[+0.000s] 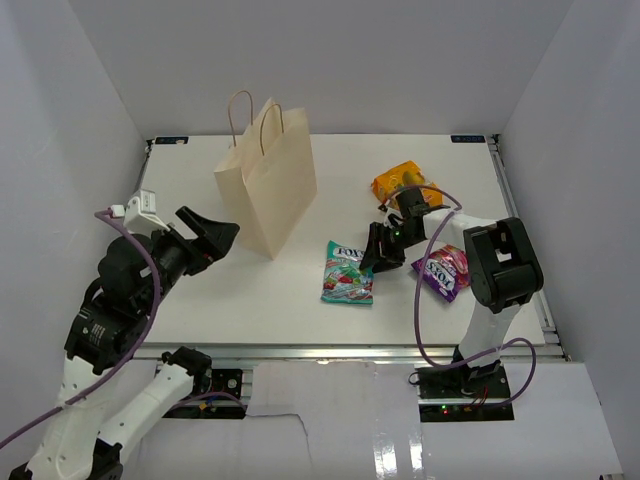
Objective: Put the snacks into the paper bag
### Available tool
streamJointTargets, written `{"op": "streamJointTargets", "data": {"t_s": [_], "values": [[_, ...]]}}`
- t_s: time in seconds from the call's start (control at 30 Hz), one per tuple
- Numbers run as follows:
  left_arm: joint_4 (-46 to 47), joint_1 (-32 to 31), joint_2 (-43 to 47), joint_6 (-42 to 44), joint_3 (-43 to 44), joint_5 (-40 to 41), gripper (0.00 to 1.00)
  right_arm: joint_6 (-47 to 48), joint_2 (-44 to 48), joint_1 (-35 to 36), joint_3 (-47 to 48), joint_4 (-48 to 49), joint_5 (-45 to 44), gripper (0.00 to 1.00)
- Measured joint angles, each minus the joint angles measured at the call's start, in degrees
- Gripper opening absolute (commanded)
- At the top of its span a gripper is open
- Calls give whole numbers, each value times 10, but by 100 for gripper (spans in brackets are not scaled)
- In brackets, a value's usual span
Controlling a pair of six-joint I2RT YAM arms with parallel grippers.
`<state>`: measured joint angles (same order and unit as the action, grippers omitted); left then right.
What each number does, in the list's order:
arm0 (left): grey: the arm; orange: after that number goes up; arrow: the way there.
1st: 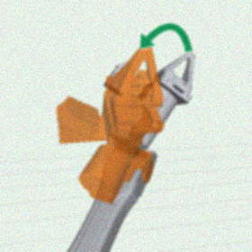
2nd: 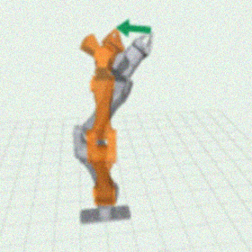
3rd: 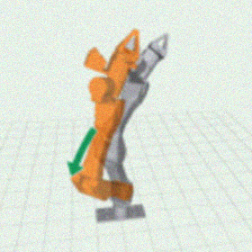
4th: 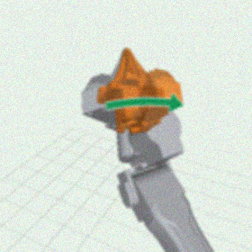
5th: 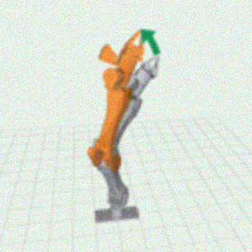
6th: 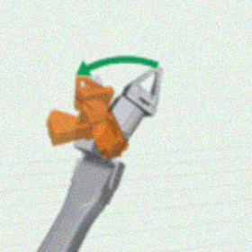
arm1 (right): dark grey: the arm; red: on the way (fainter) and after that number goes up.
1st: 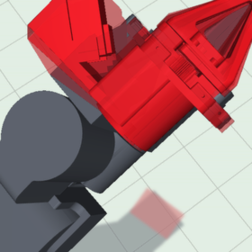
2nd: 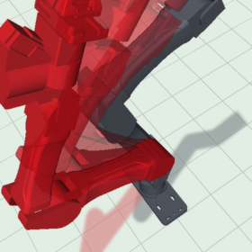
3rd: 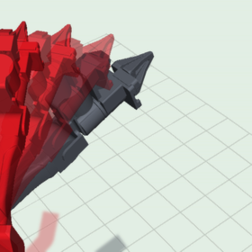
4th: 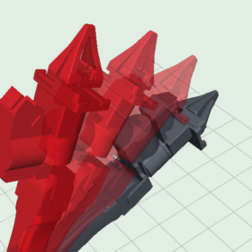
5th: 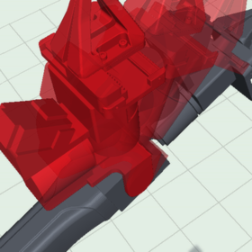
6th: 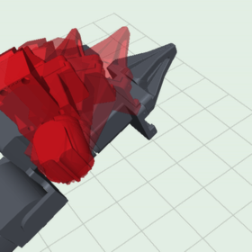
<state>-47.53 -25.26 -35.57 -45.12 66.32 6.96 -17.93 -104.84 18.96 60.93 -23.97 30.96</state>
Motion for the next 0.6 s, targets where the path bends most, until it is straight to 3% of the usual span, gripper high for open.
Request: {"op": "streamJointTargets", "data": {"t_s": [0.13,0.43,0.6], "values": [[-1,0,-7,-2,0,-2,98,-19,0,0,-18,36,25,47],[-1,0,-22,-6,0,-5,98,-52,-18,-15,-33,87,63,10],[-1,0,-27,-10,0,-8,98,-53,-17,-36,-42,114,82,8]]}}
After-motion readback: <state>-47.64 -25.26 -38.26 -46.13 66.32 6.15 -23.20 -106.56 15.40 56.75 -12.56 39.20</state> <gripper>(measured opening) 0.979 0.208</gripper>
